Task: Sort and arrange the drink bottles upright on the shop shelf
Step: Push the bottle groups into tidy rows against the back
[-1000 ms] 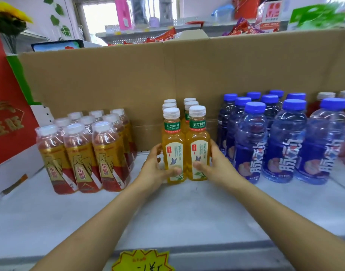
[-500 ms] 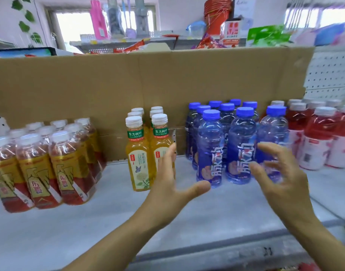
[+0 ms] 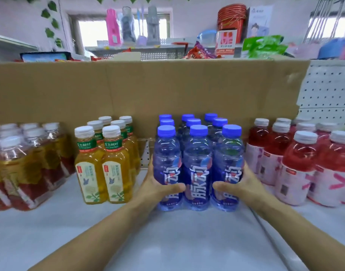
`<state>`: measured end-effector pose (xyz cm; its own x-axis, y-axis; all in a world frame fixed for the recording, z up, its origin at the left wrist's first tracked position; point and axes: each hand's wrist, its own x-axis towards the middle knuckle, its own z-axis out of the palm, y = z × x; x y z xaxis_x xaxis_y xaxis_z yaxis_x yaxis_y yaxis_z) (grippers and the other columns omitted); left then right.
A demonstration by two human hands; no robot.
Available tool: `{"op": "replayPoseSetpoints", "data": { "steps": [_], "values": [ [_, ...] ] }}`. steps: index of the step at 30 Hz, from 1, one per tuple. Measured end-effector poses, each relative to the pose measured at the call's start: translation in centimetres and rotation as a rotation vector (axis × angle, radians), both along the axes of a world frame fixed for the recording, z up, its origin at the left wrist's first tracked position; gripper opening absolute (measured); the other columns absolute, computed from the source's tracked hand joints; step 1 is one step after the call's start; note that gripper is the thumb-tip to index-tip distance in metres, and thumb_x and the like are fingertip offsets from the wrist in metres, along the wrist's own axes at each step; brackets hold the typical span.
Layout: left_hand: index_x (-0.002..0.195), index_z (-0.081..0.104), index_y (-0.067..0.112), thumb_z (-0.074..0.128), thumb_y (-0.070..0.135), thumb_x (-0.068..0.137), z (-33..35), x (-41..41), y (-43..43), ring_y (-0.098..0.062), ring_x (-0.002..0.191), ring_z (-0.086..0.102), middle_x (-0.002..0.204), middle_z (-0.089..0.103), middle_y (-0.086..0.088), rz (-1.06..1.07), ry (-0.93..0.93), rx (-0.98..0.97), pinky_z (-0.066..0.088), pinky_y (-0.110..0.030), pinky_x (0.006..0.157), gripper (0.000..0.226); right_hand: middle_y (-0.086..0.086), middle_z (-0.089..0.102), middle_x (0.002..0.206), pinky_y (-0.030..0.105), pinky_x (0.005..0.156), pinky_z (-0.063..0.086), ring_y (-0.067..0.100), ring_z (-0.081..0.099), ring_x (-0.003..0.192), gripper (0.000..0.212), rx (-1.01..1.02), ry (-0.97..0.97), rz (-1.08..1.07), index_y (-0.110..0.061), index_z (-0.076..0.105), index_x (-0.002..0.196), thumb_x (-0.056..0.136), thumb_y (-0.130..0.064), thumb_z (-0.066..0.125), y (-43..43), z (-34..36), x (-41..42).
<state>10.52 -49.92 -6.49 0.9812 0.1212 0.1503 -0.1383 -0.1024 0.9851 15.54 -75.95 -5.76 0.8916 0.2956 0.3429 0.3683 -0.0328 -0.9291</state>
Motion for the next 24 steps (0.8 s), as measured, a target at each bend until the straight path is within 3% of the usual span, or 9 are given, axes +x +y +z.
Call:
{"op": "replayPoseSetpoints", "data": {
  "steps": [5, 11, 17, 19, 21, 22, 24],
  "values": [
    [0.123, 0.049, 0.045, 0.096, 0.037, 0.048, 0.0, 0.0, -0.2, 0.004, 0.091, 0.07, 0.103, 0.072, 0.024, 0.015, 0.038, -0.011, 0.054, -0.012, 0.058, 0.088, -0.016, 0.072, 0.109, 0.015, 0.068, 0.056, 0.006, 0.071, 0.097, 0.09, 0.019, 0.004, 0.054, -0.035, 0.046, 0.129, 0.055, -0.011, 0.091, -0.1, -0.1, 0.7],
    [0.11, 0.047, 0.053, 0.094, 0.05, 0.037, -0.5, 0.3, -0.2, 0.017, 0.084, 0.064, 0.093, 0.067, 0.038, 0.102, 0.036, 0.062, 0.048, -0.006, 0.052, 0.087, -0.023, 0.07, 0.108, 0.016, 0.065, 0.056, 0.001, 0.069, 0.098, 0.099, 0.011, 0.053, 0.047, -0.041, 0.043, 0.129, 0.045, -0.027, 0.094, 0.1, -0.1, 1.1],
    [0.111, 0.047, 0.05, 0.092, 0.048, 0.04, -0.3, 0.2, -0.4, 0.015, 0.085, 0.066, 0.092, 0.068, 0.038, 0.09, 0.007, 0.066, 0.049, -0.007, 0.054, 0.084, -0.008, 0.066, 0.124, 0.034, 0.085, 0.059, 0.009, 0.069, 0.105, 0.11, -0.02, 0.071, 0.047, -0.035, 0.035, 0.141, 0.048, -0.03, 0.093, 0.0, 0.4, 0.6],
    [0.119, 0.046, 0.051, 0.091, 0.053, 0.037, 0.1, -0.2, -0.6, 0.005, 0.094, 0.068, 0.102, 0.069, 0.031, 0.104, -0.008, 0.074, 0.056, -0.015, 0.068, 0.094, -0.005, 0.06, 0.134, 0.042, 0.096, 0.055, 0.01, 0.065, 0.113, 0.117, -0.056, 0.063, 0.019, -0.033, 0.028, 0.146, 0.049, -0.032, 0.092, 0.1, 0.6, 0.0],
    [0.139, 0.037, 0.045, 0.091, 0.058, 0.034, 0.5, -0.8, -0.7, -0.001, 0.11, 0.061, 0.122, 0.06, 0.026, 0.15, -0.064, 0.114, 0.054, -0.028, 0.088, 0.119, -0.004, 0.039, 0.154, 0.036, 0.107, 0.043, 0.005, 0.047, 0.131, 0.13, -0.092, -0.035, -0.111, -0.035, 0.013, 0.154, 0.05, -0.04, 0.091, 0.2, 1.2, -1.0],
    [0.145, 0.029, 0.045, 0.092, 0.06, 0.034, 0.6, -1.1, -0.9, 0.0, 0.116, 0.058, 0.13, 0.055, 0.026, 0.164, -0.105, 0.141, 0.053, -0.03, 0.092, 0.129, -0.006, 0.025, 0.16, 0.032, 0.111, 0.035, 0.002, 0.034, 0.138, 0.135, -0.144, -0.175, -0.216, -0.035, 0.006, 0.155, 0.051, -0.046, 0.091, 0.2, 1.6, -1.5],
    [0.15, 0.019, 0.044, 0.093, 0.061, 0.037, 0.4, -1.7, -1.4, 0.008, 0.12, 0.053, 0.136, 0.048, 0.029, 0.169, -0.183, 0.205, 0.052, -0.018, 0.088, 0.136, 0.0, 0.011, 0.163, 0.042, 0.117, 0.025, 0.014, 0.016, 0.149, 0.138, -0.366, -0.615, -0.392, -0.027, 0.006, 0.156, 0.051, -0.054, 0.091, 0.5, 2.1, -2.3]
  ]
}}
